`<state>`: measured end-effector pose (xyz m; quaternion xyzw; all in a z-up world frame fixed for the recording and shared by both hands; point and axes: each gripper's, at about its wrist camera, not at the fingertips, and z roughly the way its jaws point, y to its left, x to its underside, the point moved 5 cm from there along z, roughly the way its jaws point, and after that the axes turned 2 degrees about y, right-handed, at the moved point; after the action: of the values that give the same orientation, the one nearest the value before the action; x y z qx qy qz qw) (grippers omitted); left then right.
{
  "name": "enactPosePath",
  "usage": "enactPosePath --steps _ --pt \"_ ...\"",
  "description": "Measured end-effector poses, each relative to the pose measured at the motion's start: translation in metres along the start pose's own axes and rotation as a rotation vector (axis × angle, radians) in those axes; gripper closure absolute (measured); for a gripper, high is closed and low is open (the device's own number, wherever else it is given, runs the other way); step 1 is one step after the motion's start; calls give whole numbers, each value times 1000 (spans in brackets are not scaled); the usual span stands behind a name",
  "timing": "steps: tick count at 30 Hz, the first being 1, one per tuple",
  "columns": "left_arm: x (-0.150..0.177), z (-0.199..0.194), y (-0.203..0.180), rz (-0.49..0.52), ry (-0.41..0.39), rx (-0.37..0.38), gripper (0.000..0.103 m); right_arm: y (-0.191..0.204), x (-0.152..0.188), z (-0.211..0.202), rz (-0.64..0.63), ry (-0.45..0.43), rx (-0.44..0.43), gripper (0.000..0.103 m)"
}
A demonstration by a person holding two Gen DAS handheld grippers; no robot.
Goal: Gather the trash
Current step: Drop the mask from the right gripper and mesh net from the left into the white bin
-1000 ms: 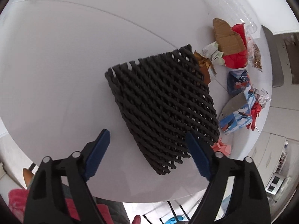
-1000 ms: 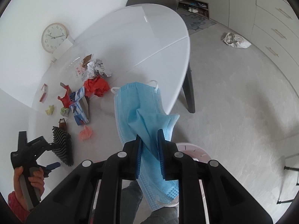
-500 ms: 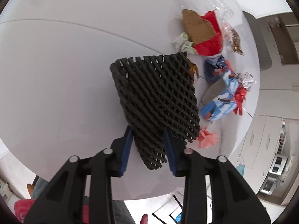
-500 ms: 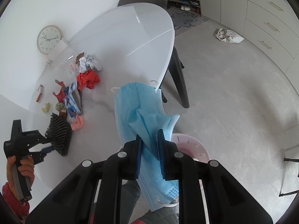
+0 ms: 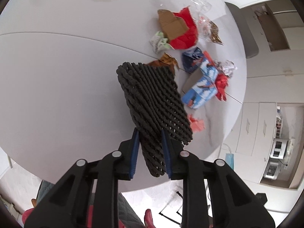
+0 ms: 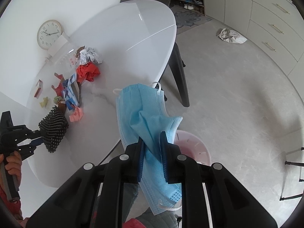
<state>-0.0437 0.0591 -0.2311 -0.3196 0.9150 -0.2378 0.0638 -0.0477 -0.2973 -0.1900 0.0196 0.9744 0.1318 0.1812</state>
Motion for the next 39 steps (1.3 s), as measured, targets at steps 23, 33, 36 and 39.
enactPosePath --steps 23,33,36,39 --pt "139 49 -127 673 217 -43 80 -68 131 170 28 336 141 31" --pt "194 134 -164 850 331 -98 80 -116 144 124 197 268 172 12" --pt "209 157 -171 889 351 -119 80 -132 150 108 251 245 181 11" --pt "220 175 -175 900 377 -135 80 -142 153 100 284 235 186 11"
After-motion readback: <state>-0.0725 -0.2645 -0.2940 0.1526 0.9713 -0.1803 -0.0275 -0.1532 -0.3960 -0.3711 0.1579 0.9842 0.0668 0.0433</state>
